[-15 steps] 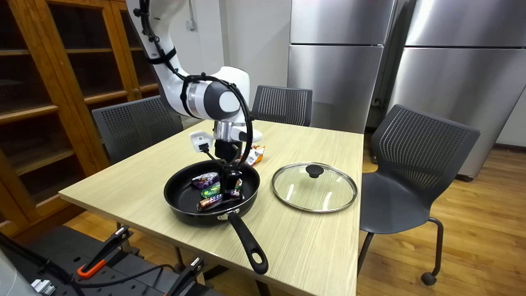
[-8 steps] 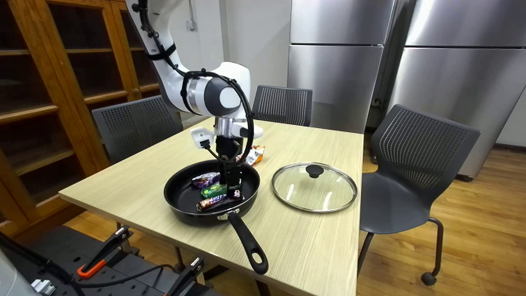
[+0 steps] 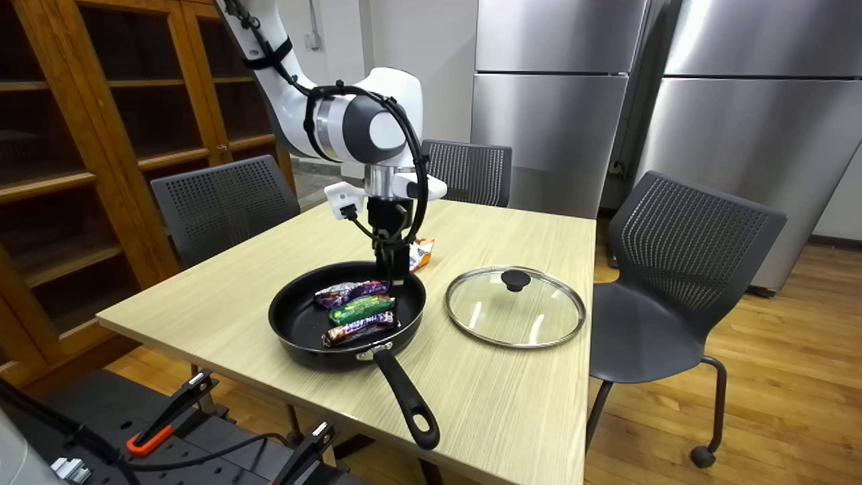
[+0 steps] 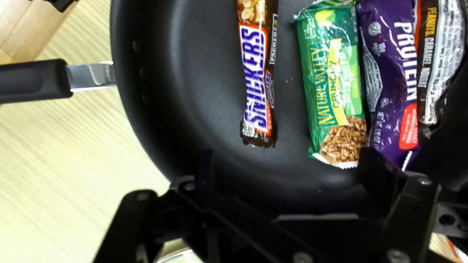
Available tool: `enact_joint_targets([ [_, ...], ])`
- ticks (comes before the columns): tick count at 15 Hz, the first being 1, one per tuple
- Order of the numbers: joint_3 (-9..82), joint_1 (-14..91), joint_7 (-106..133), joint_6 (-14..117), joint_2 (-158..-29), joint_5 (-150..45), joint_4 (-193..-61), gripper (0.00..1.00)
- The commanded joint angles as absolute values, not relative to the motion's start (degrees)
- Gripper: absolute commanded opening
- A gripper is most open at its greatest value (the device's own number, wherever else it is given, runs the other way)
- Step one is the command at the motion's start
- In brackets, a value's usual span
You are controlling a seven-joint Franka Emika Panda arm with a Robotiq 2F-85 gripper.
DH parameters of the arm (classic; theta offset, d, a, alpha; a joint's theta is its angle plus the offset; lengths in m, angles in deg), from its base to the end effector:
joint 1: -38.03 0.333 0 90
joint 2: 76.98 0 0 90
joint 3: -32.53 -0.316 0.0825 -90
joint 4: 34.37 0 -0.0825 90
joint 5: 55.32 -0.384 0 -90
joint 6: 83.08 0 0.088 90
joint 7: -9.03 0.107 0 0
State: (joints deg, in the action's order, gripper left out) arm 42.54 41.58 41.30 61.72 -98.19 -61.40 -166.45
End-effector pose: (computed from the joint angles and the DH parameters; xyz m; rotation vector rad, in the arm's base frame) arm 0.5058 -0.0624 0.1760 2.8742 -1.1478 -0.2083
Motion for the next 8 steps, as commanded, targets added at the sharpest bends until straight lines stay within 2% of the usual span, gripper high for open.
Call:
enact_joint_targets([
  [1, 43.2, 40.3, 41.1, 61.3, -93.8, -60.8, -167.6, 1.00],
  [8, 44.9, 38.5, 42.4, 60.1, -92.3, -60.3, -165.5, 1.00],
])
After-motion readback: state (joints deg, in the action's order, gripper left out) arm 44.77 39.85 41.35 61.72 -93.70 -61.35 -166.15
